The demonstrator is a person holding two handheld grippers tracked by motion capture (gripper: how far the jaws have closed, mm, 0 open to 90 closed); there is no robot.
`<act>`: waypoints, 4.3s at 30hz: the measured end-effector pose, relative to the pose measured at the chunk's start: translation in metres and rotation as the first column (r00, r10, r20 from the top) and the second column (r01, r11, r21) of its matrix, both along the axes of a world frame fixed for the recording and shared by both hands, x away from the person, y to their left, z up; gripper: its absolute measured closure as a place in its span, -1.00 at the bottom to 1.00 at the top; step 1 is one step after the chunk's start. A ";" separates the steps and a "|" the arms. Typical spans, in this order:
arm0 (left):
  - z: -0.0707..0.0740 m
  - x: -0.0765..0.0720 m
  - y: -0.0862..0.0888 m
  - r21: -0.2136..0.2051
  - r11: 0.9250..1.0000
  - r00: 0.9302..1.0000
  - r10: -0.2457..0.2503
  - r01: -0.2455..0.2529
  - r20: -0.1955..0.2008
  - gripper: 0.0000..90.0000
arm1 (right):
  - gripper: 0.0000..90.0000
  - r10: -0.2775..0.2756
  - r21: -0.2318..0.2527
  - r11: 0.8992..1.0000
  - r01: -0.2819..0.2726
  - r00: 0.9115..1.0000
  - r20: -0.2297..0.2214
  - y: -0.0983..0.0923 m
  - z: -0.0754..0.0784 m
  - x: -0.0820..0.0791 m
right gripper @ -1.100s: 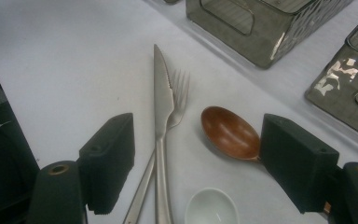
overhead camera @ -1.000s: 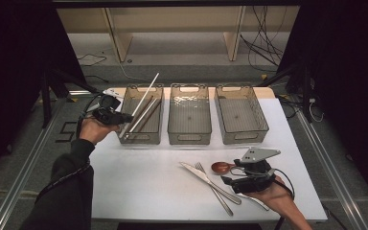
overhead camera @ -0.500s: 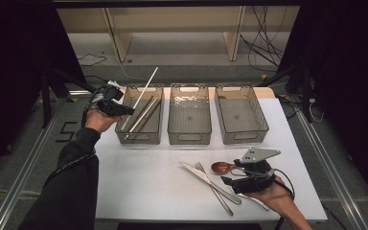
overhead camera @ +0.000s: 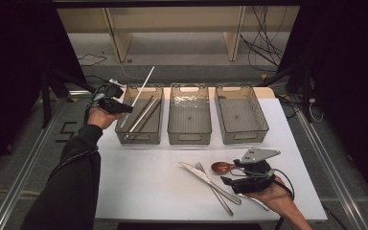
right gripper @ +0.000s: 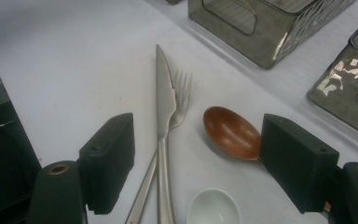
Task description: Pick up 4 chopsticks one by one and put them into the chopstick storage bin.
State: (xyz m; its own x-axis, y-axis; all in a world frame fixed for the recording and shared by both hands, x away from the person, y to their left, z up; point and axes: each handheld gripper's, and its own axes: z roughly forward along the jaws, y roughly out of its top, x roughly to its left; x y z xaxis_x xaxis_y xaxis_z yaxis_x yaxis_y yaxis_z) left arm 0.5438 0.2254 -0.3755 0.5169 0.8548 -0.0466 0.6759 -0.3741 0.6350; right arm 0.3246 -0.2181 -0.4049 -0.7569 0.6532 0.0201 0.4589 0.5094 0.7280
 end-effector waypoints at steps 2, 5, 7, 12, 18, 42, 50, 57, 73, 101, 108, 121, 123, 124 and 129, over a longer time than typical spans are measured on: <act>-0.001 0.001 0.000 -0.005 1.000 1.000 0.007 -0.007 0.001 0.86 | -0.38 0.000 -0.001 1.000 0.000 1.000 0.000 0.000 0.000 0.000; -0.002 0.003 -0.001 -0.001 1.000 1.000 0.013 -0.013 -0.001 0.86 | -0.38 0.001 0.002 1.000 -0.001 1.000 -0.001 0.000 0.000 0.000; -0.004 0.004 -0.002 0.004 1.000 1.000 0.020 -0.020 -0.004 0.86 | -0.38 0.001 0.001 1.000 -0.001 1.000 0.000 0.000 0.000 0.000; -0.008 0.006 -0.003 0.005 1.000 1.000 0.029 -0.029 -0.005 0.86 | -0.38 0.001 0.002 1.000 -0.001 1.000 -0.001 0.000 0.000 -0.001; -0.013 0.008 -0.003 0.014 0.999 0.999 0.033 -0.032 -0.017 0.86 | -0.38 0.001 0.002 1.000 -0.001 1.000 -0.001 0.000 0.000 0.000; -0.034 0.003 -0.013 0.074 0.997 0.993 0.029 -0.021 -0.117 0.84 | -0.38 0.001 -0.001 1.000 -0.001 1.000 -0.002 0.000 0.000 0.000; -0.026 -0.001 -0.014 0.012 0.998 0.989 0.056 -0.055 -0.136 0.27 | -0.38 -0.002 0.001 1.000 0.002 1.000 -0.002 -0.001 0.000 0.000; -0.014 -0.026 -0.026 -0.085 0.996 0.999 -0.020 0.017 -0.031 -0.20 | -0.38 -0.005 0.002 1.000 0.005 1.000 0.003 0.000 0.001 -0.001; -0.003 -0.081 -0.028 -0.255 0.959 0.987 -0.094 0.124 0.129 -0.52 | -0.38 -0.004 -0.004 1.000 0.004 1.000 -0.003 0.001 -0.001 0.000; -0.011 -0.153 -0.039 -0.291 0.927 0.963 -0.180 0.235 0.201 -0.62 | -0.38 -0.004 -0.023 1.000 0.003 1.000 -0.022 0.001 -0.004 0.001; -0.010 -0.163 -0.034 -0.289 0.928 0.959 -0.170 0.233 0.226 -0.64 | -0.39 -0.016 -0.036 0.999 0.014 0.999 -0.048 -0.002 -0.006 0.003; -0.017 -0.184 -0.032 -0.306 0.918 0.953 -0.178 0.250 0.244 -0.66 | -0.39 -0.039 -0.059 0.998 0.034 0.996 -0.075 -0.007 -0.007 0.002; -0.017 -0.187 -0.034 -0.294 0.920 0.951 -0.189 0.259 0.247 -0.66 | -0.39 -0.039 -0.066 0.997 0.033 0.996 -0.080 -0.008 -0.008 0.002; -0.017 -0.188 -0.034 -0.296 0.919 0.951 -0.191 0.261 0.245 -0.66 | -0.39 -0.040 -0.066 0.997 0.035 0.996 -0.081 -0.008 -0.008 0.003; -0.020 -0.191 -0.034 -0.290 0.921 0.951 -0.193 0.261 0.241 -0.66 | -0.41 -0.045 -0.073 0.997 0.037 0.993 -0.111 -0.013 -0.009 0.003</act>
